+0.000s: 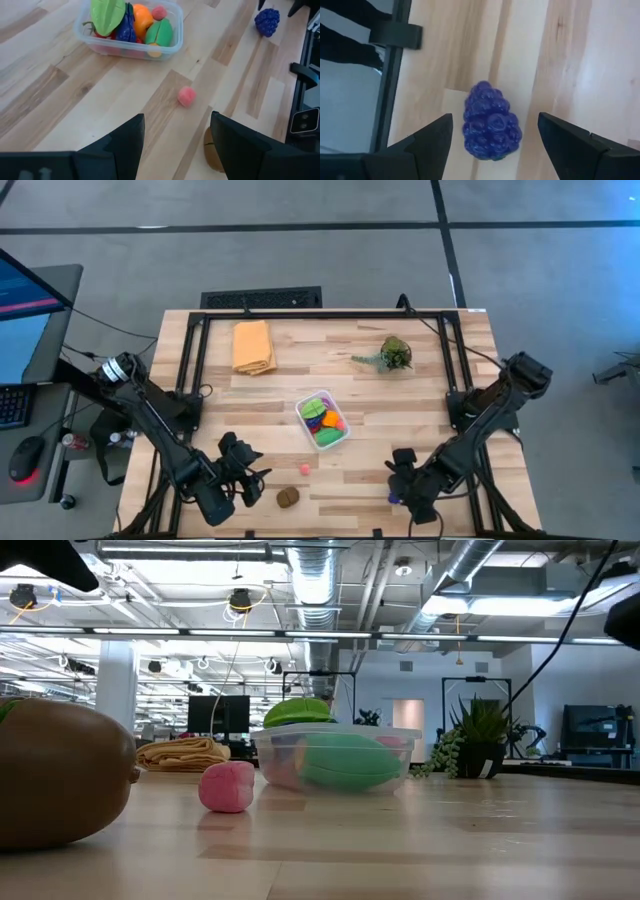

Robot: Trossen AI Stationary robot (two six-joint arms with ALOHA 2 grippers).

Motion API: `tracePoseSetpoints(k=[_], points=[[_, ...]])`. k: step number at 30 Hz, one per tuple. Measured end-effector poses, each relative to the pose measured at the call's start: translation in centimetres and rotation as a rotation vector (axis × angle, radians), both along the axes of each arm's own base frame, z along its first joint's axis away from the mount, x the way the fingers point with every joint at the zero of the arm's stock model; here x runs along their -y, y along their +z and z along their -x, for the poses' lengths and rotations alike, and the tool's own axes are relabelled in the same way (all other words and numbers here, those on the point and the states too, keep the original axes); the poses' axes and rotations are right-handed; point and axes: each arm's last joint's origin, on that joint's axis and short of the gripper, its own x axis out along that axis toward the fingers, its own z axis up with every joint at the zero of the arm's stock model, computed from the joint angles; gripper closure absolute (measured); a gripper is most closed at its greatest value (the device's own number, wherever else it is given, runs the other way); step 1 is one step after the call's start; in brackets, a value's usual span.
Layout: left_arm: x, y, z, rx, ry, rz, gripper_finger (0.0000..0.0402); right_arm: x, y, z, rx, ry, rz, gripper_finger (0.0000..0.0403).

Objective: Pick and placing Produce into tupperware
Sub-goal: Put the violet grapes into the transparent bin

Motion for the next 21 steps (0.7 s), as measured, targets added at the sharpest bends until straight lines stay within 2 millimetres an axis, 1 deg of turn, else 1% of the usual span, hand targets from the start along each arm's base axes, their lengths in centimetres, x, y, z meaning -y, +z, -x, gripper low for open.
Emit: tracePoseSetpoints(k=[6, 12, 18, 21], points=[[0.0, 0.0, 0.1, -0.005, 0.0, -0.008, 0.0187, 0.0, -0.7, -0.3, -0.042, -0.017, -0.015, 0.0085], [-0.1, -0.1, 0.2, -0.009, 0.002, -0.019, 0.0187, -0.1, -1.3, -0.3, -0.065, -0.015, 0.006, 0.0085], [-0.1, -0.1, 0.2, -0.008, 0.003, -0.021, 0.0187, 0.0, -1.3, -0.3, -0.067, -0.019, 0.008, 0.0086], [-0.2, 0.0, 0.1, -0.005, 0.005, -0.024, 0.0187, 0.0, -1.3, -0.2, -0.076, -0.016, 0.016, 0.0092]])
